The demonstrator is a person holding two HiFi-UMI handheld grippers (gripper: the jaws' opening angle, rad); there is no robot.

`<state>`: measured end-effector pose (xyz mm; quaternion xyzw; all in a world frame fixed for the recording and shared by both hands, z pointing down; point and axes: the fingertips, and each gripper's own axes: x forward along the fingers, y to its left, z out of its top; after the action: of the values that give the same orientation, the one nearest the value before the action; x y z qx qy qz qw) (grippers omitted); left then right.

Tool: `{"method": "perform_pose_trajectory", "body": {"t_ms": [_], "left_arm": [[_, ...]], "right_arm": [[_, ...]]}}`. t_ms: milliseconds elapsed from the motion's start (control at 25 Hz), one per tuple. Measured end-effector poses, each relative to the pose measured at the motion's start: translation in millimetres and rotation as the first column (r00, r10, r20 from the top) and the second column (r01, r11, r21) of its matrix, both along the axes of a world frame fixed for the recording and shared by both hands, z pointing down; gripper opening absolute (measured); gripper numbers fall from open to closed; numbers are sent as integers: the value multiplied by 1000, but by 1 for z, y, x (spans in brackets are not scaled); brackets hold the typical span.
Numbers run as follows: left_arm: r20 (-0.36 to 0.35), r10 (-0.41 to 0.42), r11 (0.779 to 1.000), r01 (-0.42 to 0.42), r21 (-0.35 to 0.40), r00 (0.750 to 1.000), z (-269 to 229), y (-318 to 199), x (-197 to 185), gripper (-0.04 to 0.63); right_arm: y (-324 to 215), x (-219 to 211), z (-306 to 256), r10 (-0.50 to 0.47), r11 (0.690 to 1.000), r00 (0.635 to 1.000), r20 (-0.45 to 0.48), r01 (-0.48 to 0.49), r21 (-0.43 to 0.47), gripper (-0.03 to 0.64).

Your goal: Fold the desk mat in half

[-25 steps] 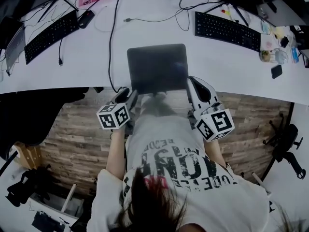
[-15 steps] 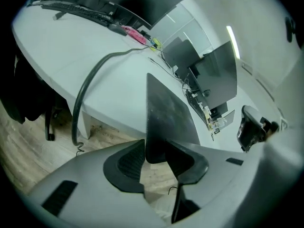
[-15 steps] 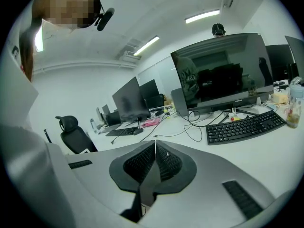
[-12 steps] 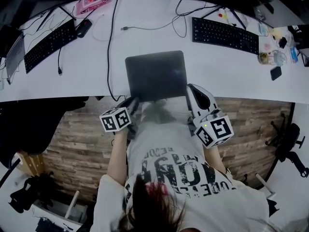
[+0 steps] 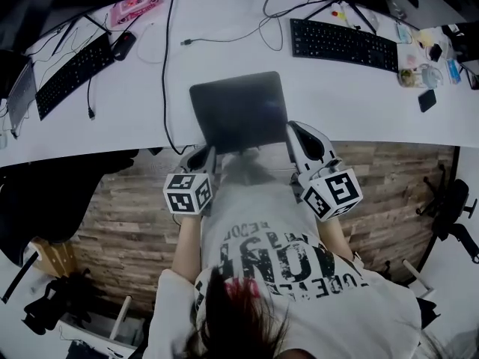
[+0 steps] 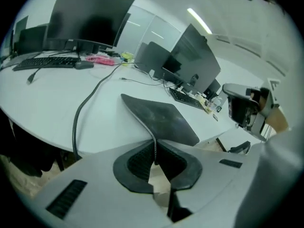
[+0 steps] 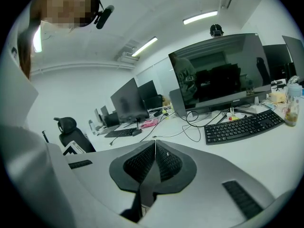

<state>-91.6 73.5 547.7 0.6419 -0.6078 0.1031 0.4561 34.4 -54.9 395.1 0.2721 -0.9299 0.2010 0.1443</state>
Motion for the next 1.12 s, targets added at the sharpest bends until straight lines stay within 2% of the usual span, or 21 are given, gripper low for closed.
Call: {"method": "perform_pose_trajectory", "body": {"t_ms": [200,440,760,1120], "left_arm": [[37,76,994,-78,81,996,-27,-15,7,14],[35,177,970,-180,166,984,-48,-35,24,14],[32,287,933,-287,219,957,-58,-53,47,14],[22,386,893,-380,240,922,-62,-64,75,14]], "right_arm": [[1,0,0,7,1000,1000,3,-6,-4,2],[3,2,0,27,1000,1000,6,-27,-7,2],[-1,15,-4,86,996,996,10,-86,1,2],[-2,43,-5,169,986,986,10,-169,7,2]]}}
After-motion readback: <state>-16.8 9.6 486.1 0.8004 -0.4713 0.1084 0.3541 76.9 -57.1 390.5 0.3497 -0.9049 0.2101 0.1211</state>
